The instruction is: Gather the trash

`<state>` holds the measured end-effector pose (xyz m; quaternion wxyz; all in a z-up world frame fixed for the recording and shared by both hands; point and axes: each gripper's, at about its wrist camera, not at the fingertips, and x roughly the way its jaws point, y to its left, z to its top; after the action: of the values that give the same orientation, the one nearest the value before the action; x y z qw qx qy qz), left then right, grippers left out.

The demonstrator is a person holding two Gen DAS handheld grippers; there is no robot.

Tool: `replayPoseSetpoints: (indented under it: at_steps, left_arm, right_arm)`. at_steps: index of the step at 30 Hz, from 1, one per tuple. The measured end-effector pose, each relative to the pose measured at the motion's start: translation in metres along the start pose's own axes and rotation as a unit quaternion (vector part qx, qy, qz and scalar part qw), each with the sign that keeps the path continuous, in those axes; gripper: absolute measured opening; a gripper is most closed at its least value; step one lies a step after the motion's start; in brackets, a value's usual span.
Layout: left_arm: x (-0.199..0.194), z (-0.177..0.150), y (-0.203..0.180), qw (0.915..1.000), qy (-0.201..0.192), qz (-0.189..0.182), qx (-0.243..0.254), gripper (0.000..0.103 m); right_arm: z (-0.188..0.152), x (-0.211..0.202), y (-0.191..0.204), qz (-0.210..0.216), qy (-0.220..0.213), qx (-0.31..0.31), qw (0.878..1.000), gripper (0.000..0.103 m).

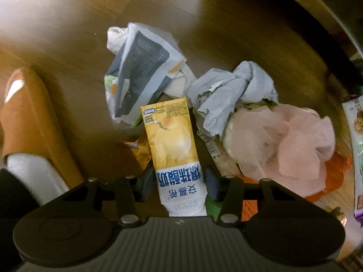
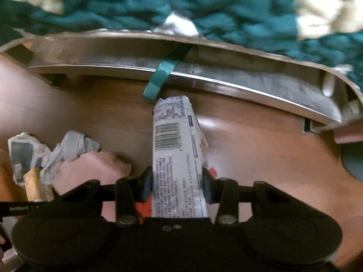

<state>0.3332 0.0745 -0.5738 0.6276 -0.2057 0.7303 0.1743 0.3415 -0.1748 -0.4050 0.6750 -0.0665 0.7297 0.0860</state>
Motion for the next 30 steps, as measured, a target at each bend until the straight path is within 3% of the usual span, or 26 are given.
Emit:
replayPoseSetpoints:
  at_steps: [10, 15, 23, 30]
  left_arm:
    - [-0.082, -0.026, 0.0, 0.9992, -0.034, -0.008, 0.023, 0.046]
    - [-0.138, -0.042, 0.003, 0.996, -0.073, -0.025, 0.046, 0.046]
    - [-0.235, -0.068, 0.003, 0.9787, -0.162, -0.052, 0.115, 0.045]
    - [-0.313, -0.087, 0.021, 0.9631, -0.218, -0.094, 0.126, 0.045]
  right_arm:
    - [-0.028, -0.093, 0.014, 0.005, -0.022, 0.009, 1.0, 0.042]
    - [-0.045, -0.146, 0.024, 0.018, -0.05, 0.009, 0.999, 0.042]
    - [-0.072, -0.248, 0.042, 0.019, -0.128, -0.005, 0.992, 0.042]
    - [-0.089, -0.315, 0.05, 0.035, -0.184, -0.018, 0.982, 0.042]
